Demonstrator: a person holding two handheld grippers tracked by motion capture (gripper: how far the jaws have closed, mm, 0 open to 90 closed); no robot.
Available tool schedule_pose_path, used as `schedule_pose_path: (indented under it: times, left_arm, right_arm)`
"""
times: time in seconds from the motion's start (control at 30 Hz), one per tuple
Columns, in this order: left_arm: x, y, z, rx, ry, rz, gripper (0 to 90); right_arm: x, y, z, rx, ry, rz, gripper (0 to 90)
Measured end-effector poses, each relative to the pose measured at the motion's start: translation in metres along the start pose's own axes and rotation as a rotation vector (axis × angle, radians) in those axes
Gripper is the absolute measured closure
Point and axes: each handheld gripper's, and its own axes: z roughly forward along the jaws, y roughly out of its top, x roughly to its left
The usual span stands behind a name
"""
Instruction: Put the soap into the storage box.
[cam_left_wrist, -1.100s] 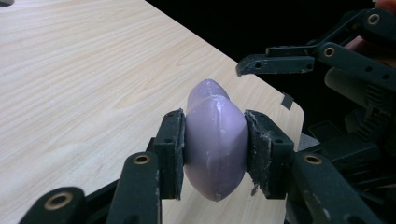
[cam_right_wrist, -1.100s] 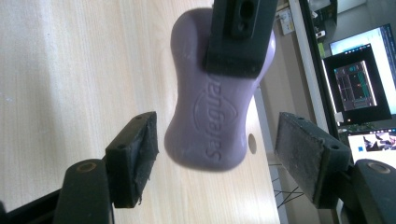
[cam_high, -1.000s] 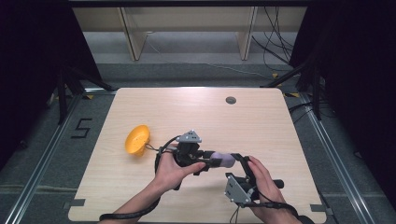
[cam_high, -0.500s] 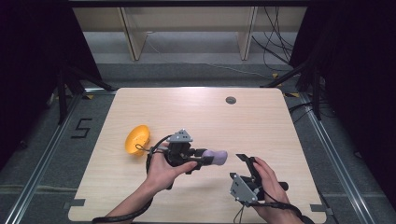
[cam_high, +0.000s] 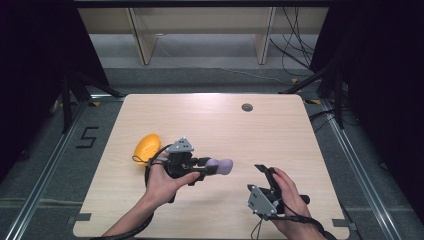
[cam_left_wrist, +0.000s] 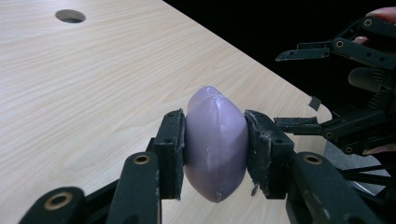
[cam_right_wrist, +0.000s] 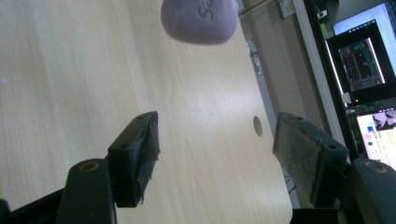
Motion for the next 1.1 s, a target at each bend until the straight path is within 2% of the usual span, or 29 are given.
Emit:
schedule_pose_path:
  times: [0.03,0.1,0.13,0.17,0.2,0.43,0.53,0.57,0.6,0.7,0.73,0.8,0.83,0.97,1.1]
  left_arm:
    - [0.002,-0.001,-0.004,-0.006,0.019,0.003,58.9]
    - [0.003,-0.001,-0.007,-0.005,0.018,-0.002,58.9]
    - [0.005,-0.002,-0.011,-0.010,0.033,0.001,58.9]
    - [0.009,-0.002,-0.012,-0.023,0.017,0.027,58.9]
    - [0.011,-0.002,-0.013,-0.025,0.020,0.039,58.9]
    - [0.019,-0.005,-0.030,-0.030,0.068,0.001,58.9]
    - [0.022,-0.006,-0.034,-0.030,0.087,0.006,58.9]
    - [0.023,-0.007,-0.037,-0.026,0.113,0.009,58.9]
    - [0.024,-0.008,-0.038,-0.030,0.119,-0.004,58.9]
    - [0.026,-0.009,-0.041,-0.025,0.130,-0.004,58.9]
    - [0.027,-0.010,-0.042,-0.035,0.135,-0.008,58.9]
    - [0.029,-0.010,-0.045,-0.030,0.151,-0.004,58.9]
    - [0.030,-0.011,-0.047,-0.033,0.165,-0.009,58.9]
    - [0.032,-0.012,-0.051,-0.039,0.169,-0.009,58.9]
    - [0.034,-0.011,-0.056,-0.041,0.197,-0.004,58.9]
  right_arm:
    - [0.000,-0.001,0.001,0.003,-0.006,-0.004,32.3]
    - [0.000,-0.001,0.001,0.003,-0.001,-0.001,32.2]
    - [0.000,-0.001,0.001,0.004,-0.001,0.003,32.2]
    - [0.000,-0.001,0.001,0.004,-0.001,0.003,32.2]
    - [0.000,-0.001,0.001,0.004,-0.003,0.003,32.2]
    - [0.000,-0.003,0.002,0.014,-0.009,0.023,32.1]
    - [0.000,-0.003,0.002,0.013,-0.011,0.023,32.0]
    - [0.000,-0.003,0.002,0.012,-0.013,0.023,32.0]
    - [0.000,-0.003,0.002,0.013,-0.014,0.024,32.0]
    - [-0.001,-0.003,0.002,0.014,-0.015,0.024,31.9]
    - [-0.003,-0.003,0.003,0.005,-0.015,-0.005,31.9]
    - [-0.002,-0.003,0.003,0.005,-0.017,-0.003,31.9]
    - [0.001,-0.003,0.002,0.016,-0.008,0.050,32.0]
    - [0.000,-0.004,0.003,0.015,-0.011,0.037,32.0]
    - [0.000,-0.004,0.004,0.013,-0.017,0.032,31.9]
